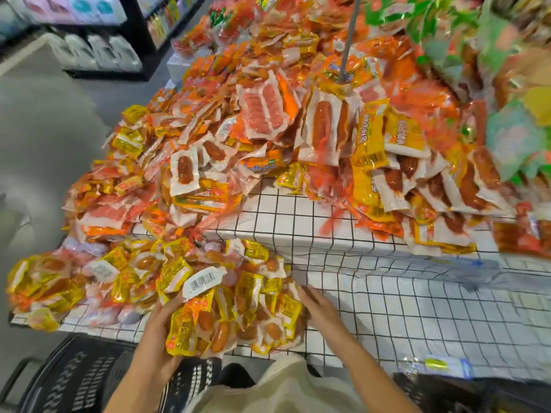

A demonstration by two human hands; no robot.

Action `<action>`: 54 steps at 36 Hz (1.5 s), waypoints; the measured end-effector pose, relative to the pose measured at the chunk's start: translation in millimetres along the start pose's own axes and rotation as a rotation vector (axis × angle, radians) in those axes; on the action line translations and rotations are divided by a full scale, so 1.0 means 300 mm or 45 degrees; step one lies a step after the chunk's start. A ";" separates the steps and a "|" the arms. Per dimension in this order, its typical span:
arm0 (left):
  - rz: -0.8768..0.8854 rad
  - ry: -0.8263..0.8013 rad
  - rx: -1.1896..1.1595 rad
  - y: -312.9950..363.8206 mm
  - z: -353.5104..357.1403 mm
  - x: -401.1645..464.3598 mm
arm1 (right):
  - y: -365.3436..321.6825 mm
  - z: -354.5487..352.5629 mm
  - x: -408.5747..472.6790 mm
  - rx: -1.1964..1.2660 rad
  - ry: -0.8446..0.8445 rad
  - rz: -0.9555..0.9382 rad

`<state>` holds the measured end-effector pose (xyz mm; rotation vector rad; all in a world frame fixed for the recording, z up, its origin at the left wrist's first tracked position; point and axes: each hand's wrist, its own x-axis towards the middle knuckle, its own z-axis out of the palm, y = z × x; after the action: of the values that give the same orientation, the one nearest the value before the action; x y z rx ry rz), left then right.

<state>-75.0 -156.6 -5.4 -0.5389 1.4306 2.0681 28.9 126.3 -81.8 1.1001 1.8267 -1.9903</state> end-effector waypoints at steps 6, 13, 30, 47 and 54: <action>0.014 -0.001 -0.030 -0.021 0.027 -0.037 | -0.009 -0.009 0.006 0.071 -0.092 0.032; 0.028 0.012 -0.093 -0.057 0.045 -0.070 | 0.025 0.010 0.027 -0.144 -0.183 -0.125; 0.014 0.234 -0.153 -0.157 0.168 -0.194 | 0.045 -0.167 -0.014 0.360 -0.087 -0.115; -0.201 -0.037 -0.052 -0.299 0.433 -0.121 | 0.110 -0.439 -0.075 0.670 0.064 0.004; -0.242 -0.066 -0.087 -0.270 0.412 -0.115 | 0.093 -0.346 -0.050 0.385 0.390 0.079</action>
<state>2.5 -26.3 1.2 -0.6190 1.2333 1.9704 95.0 212.3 -87.6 1.6078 1.6277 -2.2123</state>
